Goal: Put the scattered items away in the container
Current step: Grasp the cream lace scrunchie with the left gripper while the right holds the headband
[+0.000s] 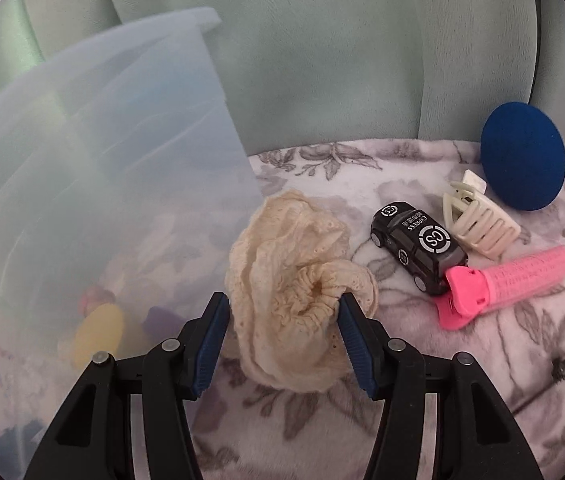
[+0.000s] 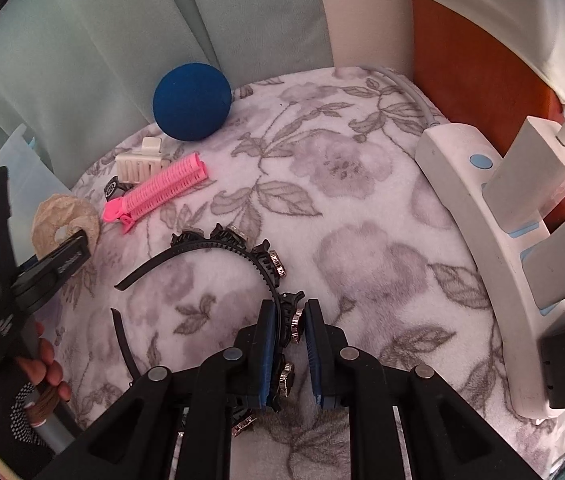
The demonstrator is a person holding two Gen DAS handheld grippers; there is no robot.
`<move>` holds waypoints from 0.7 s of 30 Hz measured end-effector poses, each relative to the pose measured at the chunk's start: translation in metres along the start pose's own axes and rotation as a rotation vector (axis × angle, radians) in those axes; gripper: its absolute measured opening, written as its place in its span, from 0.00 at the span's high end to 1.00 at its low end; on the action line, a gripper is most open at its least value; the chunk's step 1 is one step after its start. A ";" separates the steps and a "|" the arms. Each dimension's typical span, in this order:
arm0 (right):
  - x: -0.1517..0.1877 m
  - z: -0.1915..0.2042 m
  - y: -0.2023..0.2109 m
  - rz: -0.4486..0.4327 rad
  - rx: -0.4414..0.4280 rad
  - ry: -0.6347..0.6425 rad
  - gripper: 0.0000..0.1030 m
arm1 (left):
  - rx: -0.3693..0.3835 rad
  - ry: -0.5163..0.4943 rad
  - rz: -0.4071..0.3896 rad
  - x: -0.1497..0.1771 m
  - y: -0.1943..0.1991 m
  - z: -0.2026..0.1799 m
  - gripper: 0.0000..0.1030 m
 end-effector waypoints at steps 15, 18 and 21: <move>-0.002 0.006 -0.004 -0.032 0.048 0.029 0.78 | 0.044 -0.019 -0.039 -0.005 -0.002 0.000 0.79; -0.001 0.004 -0.003 -0.037 0.042 0.018 0.82 | 0.082 -0.053 -0.034 0.003 0.004 -0.002 0.80; 0.002 0.001 0.000 -0.038 0.018 -0.003 0.83 | 0.124 -0.094 -0.026 0.019 0.013 -0.004 0.80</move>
Point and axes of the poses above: each gripper's, at about its wrist camera, not at the fingertips, and y roughly against the way its jaws point, z to its left, x to its underside, the point moved 4 cm from there along -y, roughly the way its jaws point, and after that the axes turned 13 degrees about z, right-handed, at the moved point
